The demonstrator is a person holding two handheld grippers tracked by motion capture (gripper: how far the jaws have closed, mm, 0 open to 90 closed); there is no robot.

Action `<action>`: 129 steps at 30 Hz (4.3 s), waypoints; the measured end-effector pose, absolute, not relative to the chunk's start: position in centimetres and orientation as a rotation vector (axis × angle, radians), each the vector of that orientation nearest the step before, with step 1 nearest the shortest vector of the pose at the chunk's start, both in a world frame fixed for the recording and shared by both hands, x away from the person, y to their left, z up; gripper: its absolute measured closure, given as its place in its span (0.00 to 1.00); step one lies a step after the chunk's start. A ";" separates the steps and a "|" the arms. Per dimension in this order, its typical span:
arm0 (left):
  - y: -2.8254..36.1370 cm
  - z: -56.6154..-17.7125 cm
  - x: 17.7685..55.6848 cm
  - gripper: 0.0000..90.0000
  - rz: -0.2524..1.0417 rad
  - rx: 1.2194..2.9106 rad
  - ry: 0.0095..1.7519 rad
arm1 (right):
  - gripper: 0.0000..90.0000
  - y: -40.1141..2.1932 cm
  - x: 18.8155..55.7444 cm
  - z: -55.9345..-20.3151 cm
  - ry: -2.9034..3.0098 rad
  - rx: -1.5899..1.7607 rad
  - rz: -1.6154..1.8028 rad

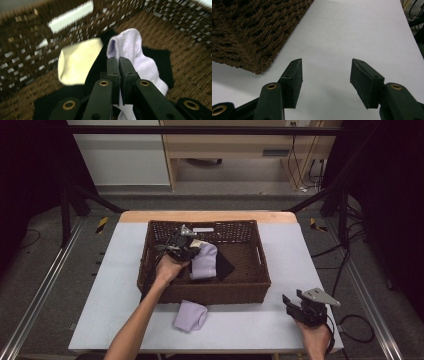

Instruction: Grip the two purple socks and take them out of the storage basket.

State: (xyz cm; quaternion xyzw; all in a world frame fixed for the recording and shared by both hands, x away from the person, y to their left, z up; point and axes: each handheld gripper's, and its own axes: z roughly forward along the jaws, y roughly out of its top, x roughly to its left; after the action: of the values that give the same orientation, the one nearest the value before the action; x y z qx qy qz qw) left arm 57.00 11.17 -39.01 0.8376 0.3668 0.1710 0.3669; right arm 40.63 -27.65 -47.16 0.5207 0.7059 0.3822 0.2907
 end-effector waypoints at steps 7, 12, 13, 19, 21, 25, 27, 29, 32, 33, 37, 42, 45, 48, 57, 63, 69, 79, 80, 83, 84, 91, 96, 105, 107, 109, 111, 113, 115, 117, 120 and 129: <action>11.3 -38.0 55.8 0.97 0.499 2.094 0.875 | 0.49 -27.6 40.7 -47.2 1.884 1.379 1.013; 11.8 -36.4 54.6 0.97 0.516 2.002 0.828 | 0.49 -27.6 40.7 -47.2 1.884 1.382 1.013; 12.0 -36.0 54.3 0.97 0.518 1.975 0.825 | 0.49 -27.6 40.7 -47.2 1.883 1.385 1.015; 13.1 -34.4 53.3 0.97 0.536 1.904 0.802 | 0.48 -27.6 40.7 -47.2 1.883 1.380 1.012; 13.6 -33.9 52.9 0.97 0.544 1.887 0.793 | 0.48 -27.6 40.7 -47.2 1.883 1.378 1.012; 14.2 -33.1 52.3 0.97 0.554 1.861 0.779 | 0.48 -27.6 40.7 -47.2 1.884 1.381 1.009; 14.4 -32.8 52.0 0.97 0.559 1.849 0.770 | 0.49 -27.5 40.7 -47.2 1.882 1.382 1.011; 14.5 -32.5 51.7 0.97 0.564 1.831 0.761 | 0.48 -27.6 40.7 -47.2 1.882 1.380 1.009; 14.7 -32.1 51.1 0.97 0.574 1.807 0.748 | 0.48 -27.6 40.7 -47.2 1.881 1.380 1.012; 14.7 -31.9 50.9 0.97 0.572 1.798 0.744 | 0.48 -27.6 40.7 -47.2 1.881 1.382 1.013; 15.1 -31.0 50.0 0.97 0.575 1.756 0.723 | 0.48 -27.6 40.6 -47.1 1.881 1.386 1.019; 16.0 -29.7 48.7 0.97 0.588 1.707 0.698 | 0.49 -27.6 40.6 -47.1 1.880 1.383 1.015; 16.5 -28.6 47.5 0.97 0.597 1.687 0.666 | 0.48 -27.5 40.6 -47.1 1.880 1.383 1.013; 16.8 -28.1 46.9 0.97 0.605 1.675 0.649 | 0.48 -27.5 40.6 -47.1 1.879 1.380 1.012; 18.1 -26.0 44.5 0.97 0.620 1.656 0.600 | 0.49 -27.4 40.5 -47.0 1.880 1.380 1.017; 19.2 -25.4 43.2 0.97 0.603 1.640 0.585 | 0.49 -27.4 40.5 -47.0 1.877 1.384 1.018; 20.1 -25.0 41.4 0.97 0.578 1.621 0.545 | 0.49 -27.4 40.5 -47.0 1.876 1.377 1.014; 20.9 -26.2 39.0 0.97 0.546 1.627 0.507 | 0.49 -27.4 40.4 -47.0 1.876 1.379 1.015; 20.9 -26.5 38.8 0.97 0.539 1.627 0.507 | 0.49 -27.4 40.4 -47.0 1.878 1.375 1.014; 21.0 -27.3 38.2 0.97 0.528 1.639 0.503 | 0.49 -27.4 40.4 -47.0 1.879 1.378 1.013; 21.0 -27.6 38.1 0.97 0.519 1.641 0.504 | 0.49 -27.3 40.4 -47.0 1.880 1.379 1.013; 20.9 -30.6 37.3 0.97 0.462 1.688 0.522 | 0.49 -27.4 40.4 -47.0 1.877 1.380 1.015; 20.8 -33.1 37.0 0.97 0.425 1.732 0.545 | 0.49 -27.3 40.4 -47.0 1.881 1.381 1.013; 20.3 -37.3 37.1 0.97 0.357 1.795 0.611 | 0.49 -27.2 40.4 -47.1 1.885 1.378 1.010; 20.2 -37.8 37.1 0.97 0.350 1.808 0.616 | 0.49 -27.2 40.4 -47.1 1.886 1.378 1.010; 19.9 -39.1 37.2 0.97 0.334 1.842 0.637 | 0.49 -27.2 40.5 -47.1 1.888 1.377 1.007; 19.8 -39.4 37.2 0.97 0.329 1.852 0.645 | 0.49 -27.2 40.5 -47.2 1.887 1.376 1.007; 19.7 -40.2 37.3 0.97 0.331 1.871 0.656 | 0.49 -27.1 40.5 -47.2 1.887 1.381 1.007; 19.8 -40.8 37.5 0.97 0.323 1.884 0.673 | 0.49 -27.1 40.5 -47.3 1.890 1.383 1.006; 19.8 -41.5 37.7 0.97 0.315 1.896 0.694 | 0.49 -27.0 40.5 -47.3 1.894 1.383 1.002; 19.7 -42.6 38.2 0.97 0.314 1.924 0.727 | 0.49 -26.9 40.6 -47.4 1.900 1.383 0.998; 19.1 -44.6 39.0 0.88 0.322 1.974 0.782 | 0.49 -26.7 40.7 -47.6 1.914 1.379 0.987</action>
State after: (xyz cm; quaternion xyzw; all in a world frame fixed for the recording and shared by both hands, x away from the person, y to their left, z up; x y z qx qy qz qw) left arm 38.97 19.14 -44.62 0.8079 0.3202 0.1319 0.4768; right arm 40.71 -26.68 -47.60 0.5162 0.7169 0.3696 0.2881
